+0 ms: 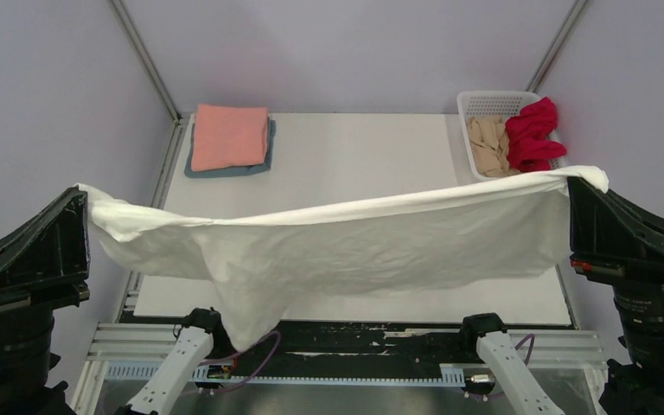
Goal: Fold and stack the t-shirts
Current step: Flatten out the tshirt
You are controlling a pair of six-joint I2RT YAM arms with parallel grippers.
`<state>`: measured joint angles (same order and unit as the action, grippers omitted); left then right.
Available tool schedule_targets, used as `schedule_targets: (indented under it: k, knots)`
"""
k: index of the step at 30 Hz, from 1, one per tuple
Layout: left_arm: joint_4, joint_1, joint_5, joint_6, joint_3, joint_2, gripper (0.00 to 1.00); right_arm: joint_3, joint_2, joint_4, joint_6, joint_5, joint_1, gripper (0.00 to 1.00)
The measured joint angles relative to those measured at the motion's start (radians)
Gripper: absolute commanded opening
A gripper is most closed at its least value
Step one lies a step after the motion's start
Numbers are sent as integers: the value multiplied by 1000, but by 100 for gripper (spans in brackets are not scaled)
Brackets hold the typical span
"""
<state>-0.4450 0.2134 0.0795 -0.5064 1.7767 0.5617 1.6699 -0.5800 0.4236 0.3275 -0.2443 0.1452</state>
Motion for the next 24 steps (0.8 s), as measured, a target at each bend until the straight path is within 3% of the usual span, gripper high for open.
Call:
schedule_targets:
  k: [5,9,15,17,20,21,23,24]
  knots:
    - [44,0,109,6,39,83,0,-51,-6,-3,-1,68,-3,0]
    - [109,0,101,40,-18,210,4,-190,-32,-49,-6,206,-3,0]
    - [212,0,21,140,-177,557,4,-447,-221,-138,-6,445,-3,1]
    - [229,0,8,175,-204,723,5,-534,-319,-163,2,528,-3,6]
    - [229,0,1,221,-221,978,41,-659,-500,-198,26,623,-6,12]
    - [225,0,1,237,-216,1056,45,-686,-556,-203,33,641,-9,20]
    - [171,0,6,256,-151,1236,65,-712,-687,-204,55,675,-18,46]
    - [137,-1,8,265,-96,1318,85,-711,-758,-211,64,689,-25,59]
